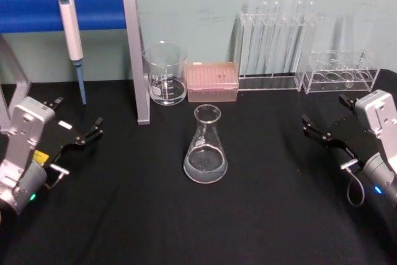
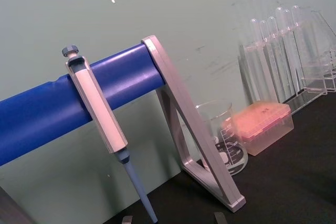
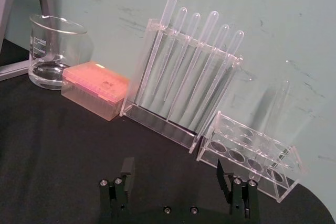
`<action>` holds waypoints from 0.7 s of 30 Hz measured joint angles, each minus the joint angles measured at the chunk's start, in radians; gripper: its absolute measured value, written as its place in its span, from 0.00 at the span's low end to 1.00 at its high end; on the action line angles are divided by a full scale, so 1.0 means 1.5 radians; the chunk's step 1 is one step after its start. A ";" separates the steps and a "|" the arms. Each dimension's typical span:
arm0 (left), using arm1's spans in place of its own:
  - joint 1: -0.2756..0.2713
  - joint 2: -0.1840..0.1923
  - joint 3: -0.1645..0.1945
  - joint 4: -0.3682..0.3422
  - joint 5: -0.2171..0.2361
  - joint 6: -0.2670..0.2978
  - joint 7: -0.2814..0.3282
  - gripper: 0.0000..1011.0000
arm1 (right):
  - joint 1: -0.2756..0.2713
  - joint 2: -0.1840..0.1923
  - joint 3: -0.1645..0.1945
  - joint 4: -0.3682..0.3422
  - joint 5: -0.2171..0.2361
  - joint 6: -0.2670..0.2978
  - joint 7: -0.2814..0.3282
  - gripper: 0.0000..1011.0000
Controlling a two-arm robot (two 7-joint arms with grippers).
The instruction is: Grasp the erlenmeyer flask with one hand, shake it three times, then place it back.
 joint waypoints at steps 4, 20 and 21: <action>0.000 0.000 0.000 0.000 0.000 0.000 0.000 0.99 | 0.000 0.000 0.000 0.000 0.000 0.000 0.000 0.99; 0.000 0.000 0.000 0.000 0.000 0.000 0.000 0.99 | 0.000 0.000 0.000 0.000 0.000 0.000 0.000 0.99; 0.000 0.000 0.000 0.000 0.000 0.000 0.000 0.99 | 0.000 0.000 0.000 0.000 0.000 0.000 0.000 0.99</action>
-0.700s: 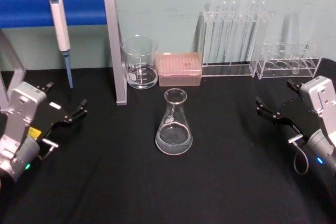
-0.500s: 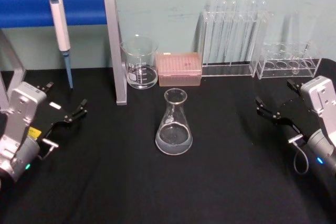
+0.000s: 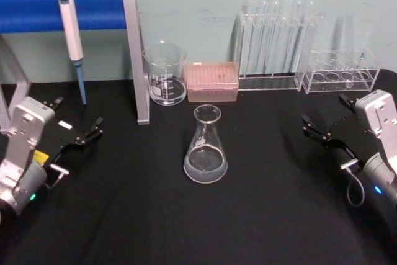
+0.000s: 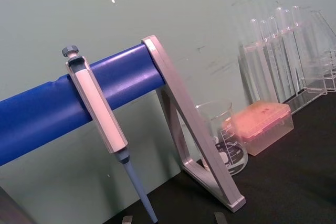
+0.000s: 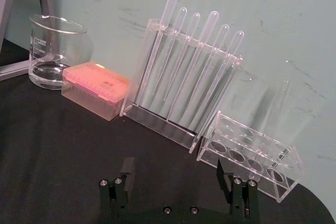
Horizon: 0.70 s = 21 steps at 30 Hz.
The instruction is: Grasp the erlenmeyer flask with one hand, shake it three times, then place it back.
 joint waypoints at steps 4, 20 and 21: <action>0.000 0.000 0.000 0.000 0.000 0.000 0.000 0.99 | 0.000 0.000 0.000 0.000 0.000 0.000 0.000 0.99; 0.000 0.000 0.000 0.000 0.000 0.000 0.000 0.99 | 0.000 0.000 0.000 0.000 0.000 0.000 0.000 0.99; 0.000 0.000 0.000 0.000 0.000 0.000 0.000 0.99 | 0.000 0.000 0.000 0.000 0.000 0.000 0.000 0.99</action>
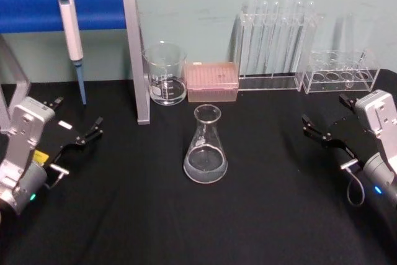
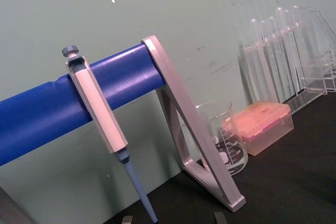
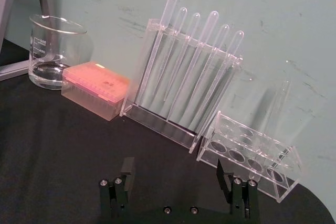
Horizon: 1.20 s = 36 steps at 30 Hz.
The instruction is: Grasp the erlenmeyer flask with one hand, shake it three times, then place it back.
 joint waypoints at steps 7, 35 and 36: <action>0.000 0.000 0.000 0.000 0.000 0.000 0.000 0.99 | 0.000 0.000 0.000 0.000 0.000 0.000 0.000 0.99; 0.000 0.000 0.000 0.000 0.000 0.000 0.000 0.99 | -0.029 0.009 0.081 -0.118 0.133 0.038 0.137 0.99; 0.000 0.000 0.000 0.000 0.000 0.000 0.000 0.99 | -0.030 0.009 0.083 -0.121 0.137 0.041 0.141 0.99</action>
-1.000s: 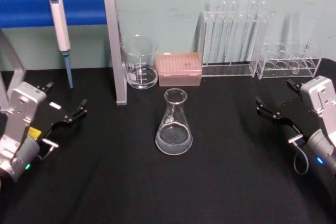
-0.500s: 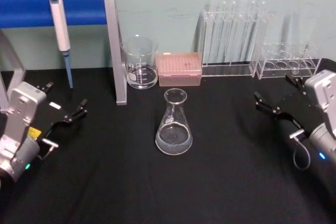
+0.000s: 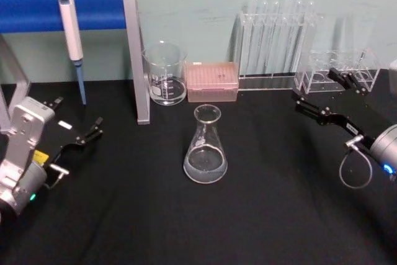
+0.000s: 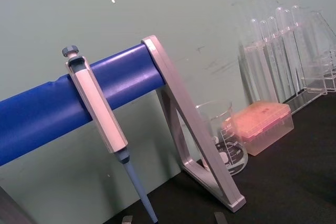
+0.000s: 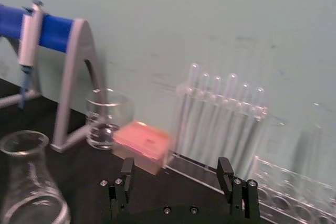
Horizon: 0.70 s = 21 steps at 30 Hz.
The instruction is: Grasp the erlenmeyer flask with one hand, shake it three times, then place it back.
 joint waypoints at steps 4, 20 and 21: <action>0.000 0.000 0.000 0.000 0.000 0.000 0.000 0.99 | -0.007 0.001 0.009 -0.018 0.019 0.014 0.025 0.99; 0.000 0.000 0.000 0.000 0.000 0.000 0.000 0.99 | -0.032 -0.006 0.003 -0.052 0.040 0.050 0.108 0.99; 0.000 0.000 0.000 0.000 0.000 0.000 0.000 0.99 | -0.032 -0.006 0.002 -0.052 0.040 0.051 0.111 0.99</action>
